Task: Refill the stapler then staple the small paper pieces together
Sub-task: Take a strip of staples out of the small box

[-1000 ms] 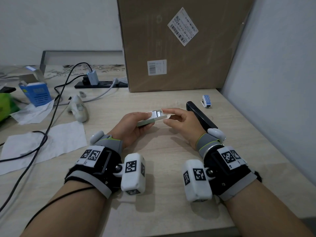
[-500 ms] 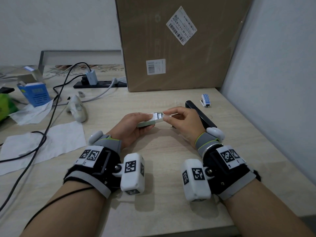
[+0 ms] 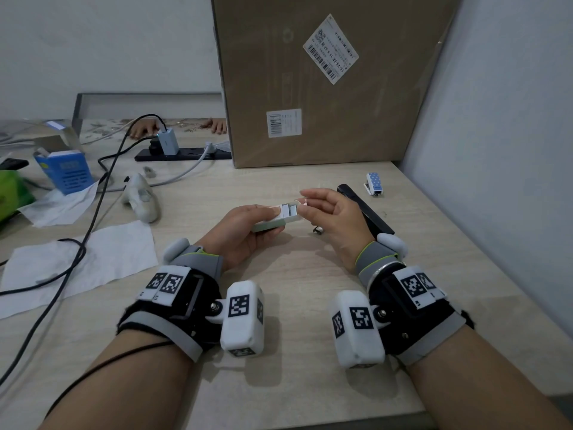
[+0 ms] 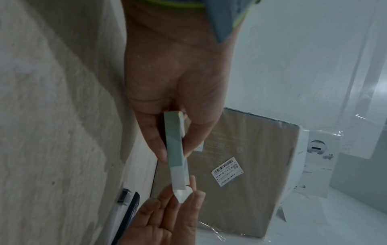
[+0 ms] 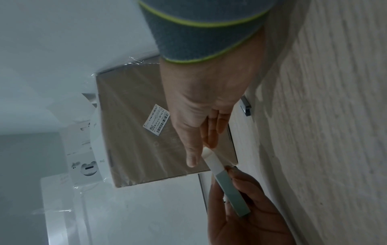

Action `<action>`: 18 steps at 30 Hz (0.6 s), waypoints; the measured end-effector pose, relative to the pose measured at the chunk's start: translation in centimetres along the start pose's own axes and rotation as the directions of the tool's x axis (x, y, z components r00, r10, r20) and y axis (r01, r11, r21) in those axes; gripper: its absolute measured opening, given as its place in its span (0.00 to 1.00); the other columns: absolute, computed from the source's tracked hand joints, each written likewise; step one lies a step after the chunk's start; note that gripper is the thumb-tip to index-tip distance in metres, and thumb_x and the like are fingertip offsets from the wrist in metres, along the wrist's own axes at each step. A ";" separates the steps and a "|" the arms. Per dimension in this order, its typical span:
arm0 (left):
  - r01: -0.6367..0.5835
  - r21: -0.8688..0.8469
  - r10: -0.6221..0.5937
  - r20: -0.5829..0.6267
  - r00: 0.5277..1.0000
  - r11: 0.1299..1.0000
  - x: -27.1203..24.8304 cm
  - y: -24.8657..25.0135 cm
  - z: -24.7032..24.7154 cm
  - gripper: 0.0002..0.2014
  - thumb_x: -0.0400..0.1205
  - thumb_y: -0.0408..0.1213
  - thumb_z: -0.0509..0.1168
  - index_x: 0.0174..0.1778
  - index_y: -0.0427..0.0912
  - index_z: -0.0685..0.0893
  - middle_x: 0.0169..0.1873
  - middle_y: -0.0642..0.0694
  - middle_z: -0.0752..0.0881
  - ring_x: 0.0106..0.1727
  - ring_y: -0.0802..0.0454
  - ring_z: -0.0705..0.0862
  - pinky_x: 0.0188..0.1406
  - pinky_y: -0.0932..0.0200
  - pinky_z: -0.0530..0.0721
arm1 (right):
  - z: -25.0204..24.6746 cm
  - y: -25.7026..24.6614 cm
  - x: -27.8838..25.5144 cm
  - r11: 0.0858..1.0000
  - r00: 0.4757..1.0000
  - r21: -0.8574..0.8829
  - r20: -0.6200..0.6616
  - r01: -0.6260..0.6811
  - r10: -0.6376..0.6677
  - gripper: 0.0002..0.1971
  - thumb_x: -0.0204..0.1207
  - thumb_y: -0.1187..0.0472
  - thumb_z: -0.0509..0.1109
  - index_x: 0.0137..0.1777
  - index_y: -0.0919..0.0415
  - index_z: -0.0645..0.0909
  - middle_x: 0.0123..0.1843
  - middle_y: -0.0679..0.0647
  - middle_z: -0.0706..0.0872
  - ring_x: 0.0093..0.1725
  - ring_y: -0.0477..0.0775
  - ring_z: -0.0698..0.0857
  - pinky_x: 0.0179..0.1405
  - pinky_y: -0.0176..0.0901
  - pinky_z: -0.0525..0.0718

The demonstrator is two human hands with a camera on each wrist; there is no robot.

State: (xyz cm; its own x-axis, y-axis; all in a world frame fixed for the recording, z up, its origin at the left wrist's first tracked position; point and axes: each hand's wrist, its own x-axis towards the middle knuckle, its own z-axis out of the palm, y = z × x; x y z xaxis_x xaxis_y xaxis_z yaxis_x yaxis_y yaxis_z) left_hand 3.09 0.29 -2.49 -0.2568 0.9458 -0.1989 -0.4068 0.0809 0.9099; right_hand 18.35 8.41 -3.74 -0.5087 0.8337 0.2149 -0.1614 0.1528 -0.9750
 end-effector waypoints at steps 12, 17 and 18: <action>-0.024 0.055 0.024 0.002 1.000 0.998 -0.1 0.0 -0.2 0.05 0.81 0.31 0.63 0.48 0.33 0.80 0.37 0.42 0.83 0.31 0.59 0.87 0.34 0.70 0.88 | 0.1 0.1 -0.3 0.999 0.996 0.003 0.082 -0.046 0.046 0.16 0.74 0.70 0.71 0.63 0.62 0.84 0.58 0.61 0.88 0.56 0.47 0.84 0.59 0.34 0.83; -0.035 0.118 0.035 0.000 0.999 0.992 -0.1 -0.2 -0.1 0.06 0.81 0.32 0.65 0.51 0.34 0.79 0.40 0.41 0.84 0.34 0.56 0.87 0.35 0.69 0.88 | -0.1 0.0 -0.4 0.980 0.998 -0.201 0.064 0.007 0.006 0.14 0.72 0.66 0.75 0.58 0.57 0.87 0.43 0.53 0.87 0.43 0.45 0.84 0.53 0.37 0.83; -0.033 0.127 0.033 -0.002 0.999 0.991 -0.1 -0.2 -0.1 0.05 0.81 0.32 0.65 0.50 0.34 0.79 0.41 0.41 0.83 0.36 0.55 0.87 0.34 0.69 0.88 | -0.1 0.0 -0.4 0.970 0.998 -0.243 0.065 0.019 -0.004 0.14 0.72 0.66 0.75 0.57 0.57 0.88 0.40 0.49 0.87 0.40 0.43 0.83 0.50 0.36 0.84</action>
State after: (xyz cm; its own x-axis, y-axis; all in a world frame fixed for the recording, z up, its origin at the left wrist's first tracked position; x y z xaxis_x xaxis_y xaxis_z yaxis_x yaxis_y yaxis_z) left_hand 3.11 0.13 -2.70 -0.2719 0.9473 -0.1692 -0.2831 0.0893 0.9549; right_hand 18.60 8.12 -3.80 -0.5618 0.7970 0.2219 0.0387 0.2932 -0.9553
